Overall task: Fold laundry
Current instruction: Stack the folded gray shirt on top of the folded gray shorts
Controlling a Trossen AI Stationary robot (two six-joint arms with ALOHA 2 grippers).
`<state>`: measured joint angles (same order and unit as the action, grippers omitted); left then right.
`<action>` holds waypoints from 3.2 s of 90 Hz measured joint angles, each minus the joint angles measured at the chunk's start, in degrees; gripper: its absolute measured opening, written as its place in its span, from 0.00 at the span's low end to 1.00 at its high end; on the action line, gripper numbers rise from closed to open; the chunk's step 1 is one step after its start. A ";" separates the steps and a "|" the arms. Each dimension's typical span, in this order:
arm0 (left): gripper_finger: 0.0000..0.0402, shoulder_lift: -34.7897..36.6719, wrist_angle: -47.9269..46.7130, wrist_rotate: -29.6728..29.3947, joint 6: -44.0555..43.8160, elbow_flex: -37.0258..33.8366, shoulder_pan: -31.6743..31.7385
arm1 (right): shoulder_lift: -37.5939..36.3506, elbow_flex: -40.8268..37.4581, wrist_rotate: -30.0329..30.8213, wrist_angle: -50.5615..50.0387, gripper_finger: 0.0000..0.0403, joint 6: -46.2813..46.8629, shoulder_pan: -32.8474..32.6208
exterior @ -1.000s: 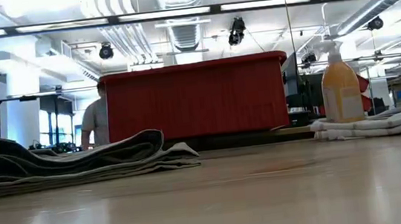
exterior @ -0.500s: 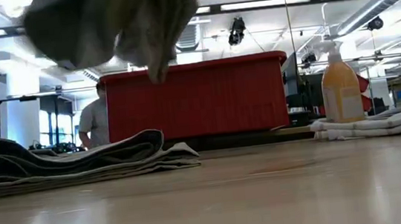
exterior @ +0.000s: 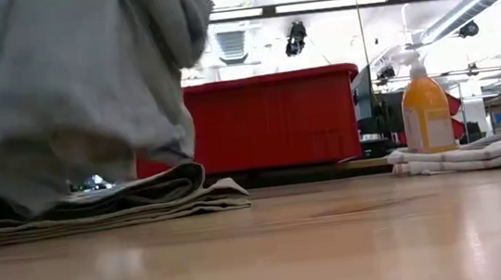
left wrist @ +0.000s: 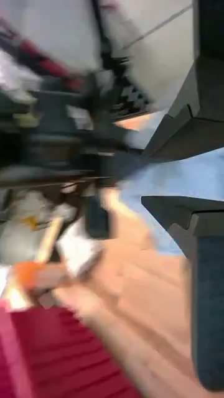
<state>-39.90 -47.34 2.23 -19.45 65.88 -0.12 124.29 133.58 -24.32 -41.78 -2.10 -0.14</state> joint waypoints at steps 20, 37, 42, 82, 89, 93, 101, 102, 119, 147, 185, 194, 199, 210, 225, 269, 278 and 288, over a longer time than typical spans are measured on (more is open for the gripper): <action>0.20 3.35 2.36 -4.89 6.27 -0.86 -5.70 | -3.14 0.06 3.17 1.79 0.00 4.78 2.34; 0.20 4.54 4.10 -15.13 6.90 -6.23 -9.36 | -3.73 0.09 4.86 0.61 0.00 9.06 5.75; 0.20 3.53 5.33 -15.10 5.20 -9.63 -9.45 | -3.72 0.07 5.41 0.35 0.00 9.52 6.58; 0.32 0.59 28.97 -19.22 -10.28 -26.19 -9.45 | -4.27 0.07 7.90 -8.25 0.00 5.32 12.64; 0.41 1.10 29.31 -20.99 -11.01 -26.35 -9.45 | -4.60 0.07 8.98 -9.63 0.00 4.69 13.37; 0.47 0.93 29.53 -22.11 -11.03 -26.31 -9.45 | -4.86 0.07 9.24 -9.86 0.00 4.65 13.71; 0.60 -0.45 31.14 -25.67 -9.19 -26.31 -9.45 | -5.48 0.07 9.38 -10.65 0.00 4.19 14.00; 0.61 -0.76 31.52 -26.13 -8.79 -26.31 -9.45 | -5.58 0.07 9.37 -10.81 0.00 3.99 14.01; 0.86 -6.84 41.30 -29.35 -5.04 -26.67 -8.73 | -7.66 0.07 9.36 -12.82 0.00 0.93 14.30; 0.97 -18.41 49.10 -37.41 -5.25 -27.10 -6.80 | -9.57 0.07 9.26 -13.85 0.00 2.32 15.80; 0.96 -31.79 53.93 -40.41 -8.74 -22.60 -4.40 | -11.45 0.07 7.84 -14.08 0.00 2.17 15.93; 0.86 -32.73 51.21 -40.32 -11.42 -20.58 -4.44 | -11.45 0.07 7.86 -14.77 0.00 1.52 16.05; 0.74 -32.65 48.80 -39.08 -12.77 -19.67 -4.43 | -11.45 0.07 7.86 -15.22 0.00 1.20 16.09; 0.33 -31.73 42.30 -35.72 -17.14 -18.30 -4.57 | -11.45 0.07 7.55 -15.75 0.00 0.74 16.07; 0.05 -27.38 34.01 -29.15 -21.02 -15.93 -5.92 | -11.45 0.07 6.08 -17.13 0.00 0.81 16.07; 0.03 -14.53 -2.67 4.79 -32.79 -4.78 -5.59 | -7.15 -0.65 -12.55 -13.71 0.00 5.64 9.76; 0.03 -14.68 -5.65 9.33 -32.46 -5.12 -5.62 | -4.43 -0.70 -13.39 -11.84 0.00 6.65 7.84; 0.03 -15.22 -7.76 12.39 -28.27 -6.10 -5.77 | -1.00 -0.79 -13.30 -11.40 0.00 6.73 6.20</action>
<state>-55.12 -55.10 14.62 -47.72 59.78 -5.88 123.29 132.79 -37.63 -53.18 4.62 6.06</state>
